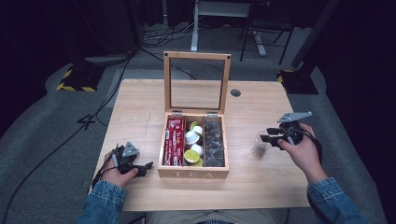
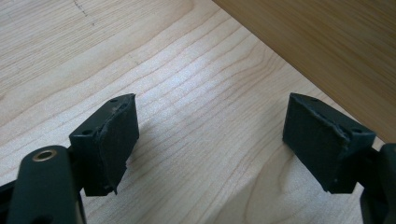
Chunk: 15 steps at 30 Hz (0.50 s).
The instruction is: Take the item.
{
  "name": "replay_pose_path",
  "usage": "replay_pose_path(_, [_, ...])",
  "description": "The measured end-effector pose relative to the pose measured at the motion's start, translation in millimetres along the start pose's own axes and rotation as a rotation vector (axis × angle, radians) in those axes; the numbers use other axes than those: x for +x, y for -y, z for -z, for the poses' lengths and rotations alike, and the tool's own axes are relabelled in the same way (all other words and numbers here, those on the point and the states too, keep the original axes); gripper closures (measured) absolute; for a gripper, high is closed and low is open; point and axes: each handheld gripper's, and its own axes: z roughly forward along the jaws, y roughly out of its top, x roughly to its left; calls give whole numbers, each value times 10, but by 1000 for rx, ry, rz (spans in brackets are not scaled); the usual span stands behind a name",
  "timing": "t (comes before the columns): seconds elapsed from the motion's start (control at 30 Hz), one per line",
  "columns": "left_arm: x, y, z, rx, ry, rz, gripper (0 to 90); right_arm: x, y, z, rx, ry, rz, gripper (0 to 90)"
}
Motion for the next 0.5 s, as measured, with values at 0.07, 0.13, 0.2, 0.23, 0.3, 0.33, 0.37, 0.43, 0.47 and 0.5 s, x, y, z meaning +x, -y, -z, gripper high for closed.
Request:
replay_pose_path(0.07, [0, 0, 0, 0, 0, -1, 188, -4, 0, 11, -16, -2, -2, 484])
replay_pose_path(0.13, [0, 0, 0, 0, 0, 0, 188, -3, 0, 15, -26, -5, -5, 464])
replay_pose_path(0.2, [7, -1, 3, 2, 2, -4, 188, -6, -3, 13, -43, -2, -9, 432])
replay_pose_path(0.23, [13, 2, 4, 0, 7, -5, 189, -9, -9, 15, -54, -3, -7, 427])
replay_pose_path(0.3, [45, 10, 17, 0, 13, -10, 202, -9, -27, 20, -77, -5, -10, 400])
replay_pose_path(0.33, [56, 13, 19, -3, 10, -11, 210, -8, -43, 22, -94, -5, -10, 388])
replay_pose_path(0.37, [69, 15, 24, -1, 8, -11, 211, -5, -55, 23, -102, -4, -12, 378])
replay_pose_path(0.43, [82, 18, 23, -4, 5, -5, 211, 0, -90, 27, -127, -7, -19, 355])
replay_pose_path(0.47, [84, 18, 23, -3, 4, -2, 211, 4, -117, 30, -142, -7, -24, 348])
replay_pose_path(0.5, [85, 17, 23, -3, 2, -2, 210, 6, -140, 30, -153, -9, -26, 342])
